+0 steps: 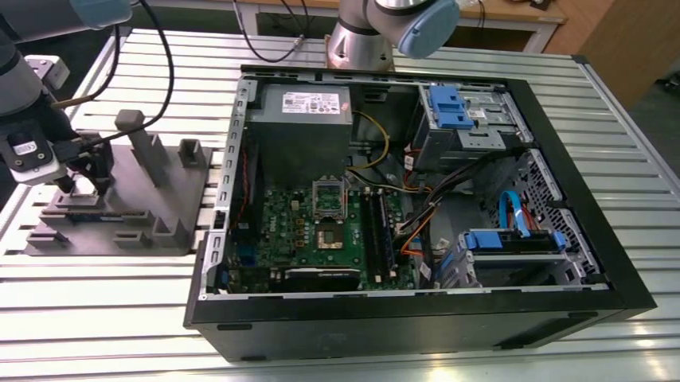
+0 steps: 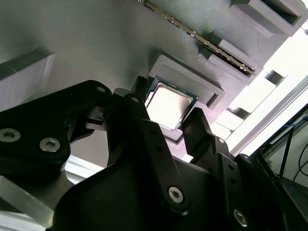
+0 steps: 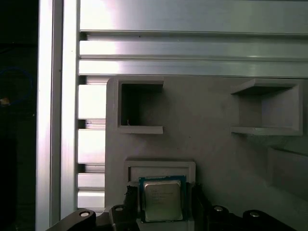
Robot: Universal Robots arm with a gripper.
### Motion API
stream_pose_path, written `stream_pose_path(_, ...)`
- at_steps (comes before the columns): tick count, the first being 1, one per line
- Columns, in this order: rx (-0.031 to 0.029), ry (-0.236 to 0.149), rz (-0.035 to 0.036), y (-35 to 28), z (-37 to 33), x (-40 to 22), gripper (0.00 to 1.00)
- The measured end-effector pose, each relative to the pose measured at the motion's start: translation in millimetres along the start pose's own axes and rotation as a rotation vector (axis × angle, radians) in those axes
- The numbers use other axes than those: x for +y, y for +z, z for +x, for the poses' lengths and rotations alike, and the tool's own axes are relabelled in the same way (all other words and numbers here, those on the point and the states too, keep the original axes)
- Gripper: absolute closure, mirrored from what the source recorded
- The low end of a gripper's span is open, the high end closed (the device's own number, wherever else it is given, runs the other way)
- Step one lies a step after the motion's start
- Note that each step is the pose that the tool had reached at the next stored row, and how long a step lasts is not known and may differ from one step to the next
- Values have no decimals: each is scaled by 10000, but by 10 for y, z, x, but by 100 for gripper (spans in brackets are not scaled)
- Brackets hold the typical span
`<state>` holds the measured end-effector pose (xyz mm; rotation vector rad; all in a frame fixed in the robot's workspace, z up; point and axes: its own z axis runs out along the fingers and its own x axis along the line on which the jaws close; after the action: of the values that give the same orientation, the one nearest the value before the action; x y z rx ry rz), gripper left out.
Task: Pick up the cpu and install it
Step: 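Pick up the cpu and move it towards the insertion slot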
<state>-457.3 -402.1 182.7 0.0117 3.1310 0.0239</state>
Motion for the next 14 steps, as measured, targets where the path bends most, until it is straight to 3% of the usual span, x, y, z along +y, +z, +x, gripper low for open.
stream_pose_path(14, -37, -299, -32, 0, 12, -5, 44)
